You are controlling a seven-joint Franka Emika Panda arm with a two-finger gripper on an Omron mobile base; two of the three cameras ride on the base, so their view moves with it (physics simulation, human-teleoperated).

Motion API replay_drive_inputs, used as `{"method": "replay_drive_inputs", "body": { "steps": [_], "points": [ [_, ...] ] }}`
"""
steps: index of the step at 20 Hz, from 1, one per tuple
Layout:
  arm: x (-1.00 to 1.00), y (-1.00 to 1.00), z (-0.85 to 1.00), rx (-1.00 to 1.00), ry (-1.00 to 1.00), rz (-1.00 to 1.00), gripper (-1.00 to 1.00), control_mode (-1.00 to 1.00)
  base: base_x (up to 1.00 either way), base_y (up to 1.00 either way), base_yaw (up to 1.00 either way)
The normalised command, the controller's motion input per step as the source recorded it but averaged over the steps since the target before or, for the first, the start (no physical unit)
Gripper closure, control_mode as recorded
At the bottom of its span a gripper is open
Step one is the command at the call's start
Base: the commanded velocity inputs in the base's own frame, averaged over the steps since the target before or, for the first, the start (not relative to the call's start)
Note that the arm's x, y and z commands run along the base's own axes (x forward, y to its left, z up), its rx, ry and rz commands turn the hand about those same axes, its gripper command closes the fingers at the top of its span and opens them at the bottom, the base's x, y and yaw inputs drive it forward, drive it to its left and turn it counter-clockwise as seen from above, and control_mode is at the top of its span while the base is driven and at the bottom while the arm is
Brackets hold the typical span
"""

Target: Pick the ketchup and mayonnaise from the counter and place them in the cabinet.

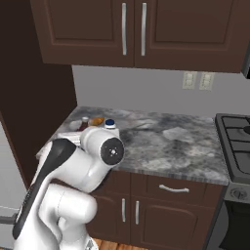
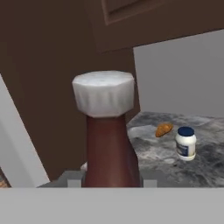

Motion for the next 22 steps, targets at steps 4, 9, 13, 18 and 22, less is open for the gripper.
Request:
{"method": "replay_drive_inputs", "body": {
  "steps": [4, 9, 13, 18, 22],
  "points": [
    [-0.74, 0.22, 0.24, 0.0, -0.03, 0.0, 1.0, -1.0, 0.0, 0.0, 0.0],
    [-0.4, 0.12, 0.31, 0.0, -0.01, 0.0, 1.0, -1.0, 0.0, 0.0, 0.0],
    [-0.23, 0.01, 0.22, 0.0, 0.0, 0.0, 1.0, -1.0, 0.0, 0.0, 0.0],
    [-0.01, 0.03, 0.08, 0.0, 0.0, 0.0, 1.0, -1.0, 0.0, 0.0, 0.0],
    [0.0, 0.06, 0.03, 0.0, 0.0, 0.0, 1.0, -1.0, 0.0, 0.0, 0.0]
  ]
}}
